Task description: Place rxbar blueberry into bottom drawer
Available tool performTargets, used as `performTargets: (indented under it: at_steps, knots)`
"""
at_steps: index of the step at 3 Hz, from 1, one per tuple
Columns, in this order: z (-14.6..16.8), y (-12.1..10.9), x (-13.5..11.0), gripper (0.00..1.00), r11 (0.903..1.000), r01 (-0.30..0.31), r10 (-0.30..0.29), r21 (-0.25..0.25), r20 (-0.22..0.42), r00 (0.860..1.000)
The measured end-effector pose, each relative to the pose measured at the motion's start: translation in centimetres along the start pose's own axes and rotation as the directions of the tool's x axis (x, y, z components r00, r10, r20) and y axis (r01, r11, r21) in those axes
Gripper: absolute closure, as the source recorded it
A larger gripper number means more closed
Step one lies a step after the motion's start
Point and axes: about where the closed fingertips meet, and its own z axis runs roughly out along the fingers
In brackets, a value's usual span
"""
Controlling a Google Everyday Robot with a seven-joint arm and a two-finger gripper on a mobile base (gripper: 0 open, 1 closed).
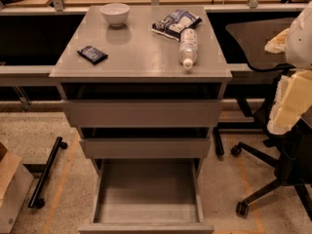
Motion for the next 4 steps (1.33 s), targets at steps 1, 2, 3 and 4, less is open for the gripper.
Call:
performTargets:
  at_steps: [1, 2, 3, 4]
  knots:
    - [0.0, 0.0, 0.0, 0.0, 1.0, 0.0, 0.0, 0.0, 0.0, 1.0]
    - [0.4, -1.5, -1.5, 0.0, 0.9987, -0.033, 0.031, 0.04, 0.054, 0.998]
    - [0.4, -1.5, -1.5, 0.0, 0.9985, -0.035, 0.033, 0.041, 0.053, 0.998]
    - [1.9, -3.0, -4.4, 0.0, 0.9986, -0.04, 0.034, 0.034, 0.151, 0.988]
